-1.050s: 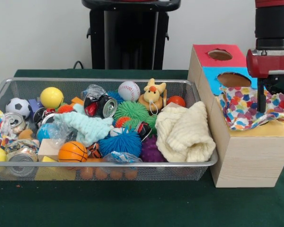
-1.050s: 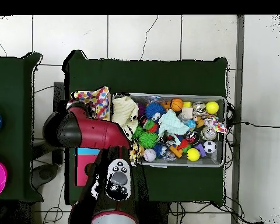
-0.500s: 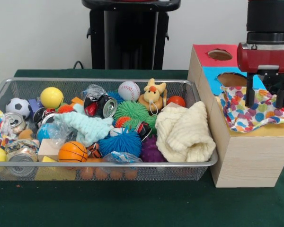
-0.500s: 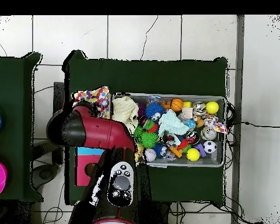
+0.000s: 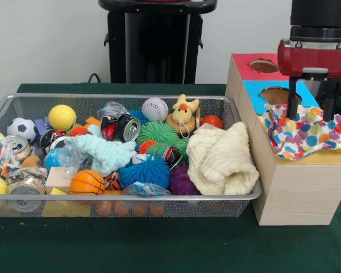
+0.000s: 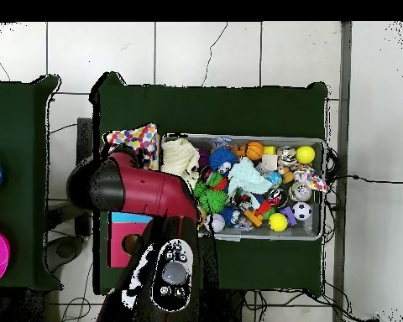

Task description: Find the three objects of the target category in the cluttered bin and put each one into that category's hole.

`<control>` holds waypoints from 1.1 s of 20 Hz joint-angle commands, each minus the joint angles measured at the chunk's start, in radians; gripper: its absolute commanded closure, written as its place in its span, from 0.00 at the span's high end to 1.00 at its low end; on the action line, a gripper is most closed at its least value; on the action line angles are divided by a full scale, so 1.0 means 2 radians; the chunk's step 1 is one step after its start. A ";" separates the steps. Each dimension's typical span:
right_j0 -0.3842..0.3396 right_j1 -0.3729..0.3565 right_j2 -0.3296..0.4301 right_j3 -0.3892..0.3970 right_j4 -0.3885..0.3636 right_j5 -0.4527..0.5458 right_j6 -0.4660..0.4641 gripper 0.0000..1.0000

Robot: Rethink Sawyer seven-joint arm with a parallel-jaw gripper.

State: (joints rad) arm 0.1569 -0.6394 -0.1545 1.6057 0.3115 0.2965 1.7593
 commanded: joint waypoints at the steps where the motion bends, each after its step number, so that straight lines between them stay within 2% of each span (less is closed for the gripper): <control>1: 0.015 0.002 -0.019 -0.014 0.018 0.099 0.129 1.00; 7: 0.019 0.008 -0.030 -0.024 0.021 0.129 0.134 1.00; 10: 0.020 0.009 -0.032 -0.024 0.021 0.128 0.133 1.00; 11: 0.021 0.010 -0.033 -0.024 0.022 0.128 0.132 0.00; 18: 0.026 0.012 -0.039 -0.026 0.018 0.127 0.130 0.00; 22: 0.023 0.016 -0.030 -0.022 0.021 0.111 0.124 0.00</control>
State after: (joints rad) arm 0.2111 -0.6501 -0.2403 1.5660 0.3203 0.4319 1.7593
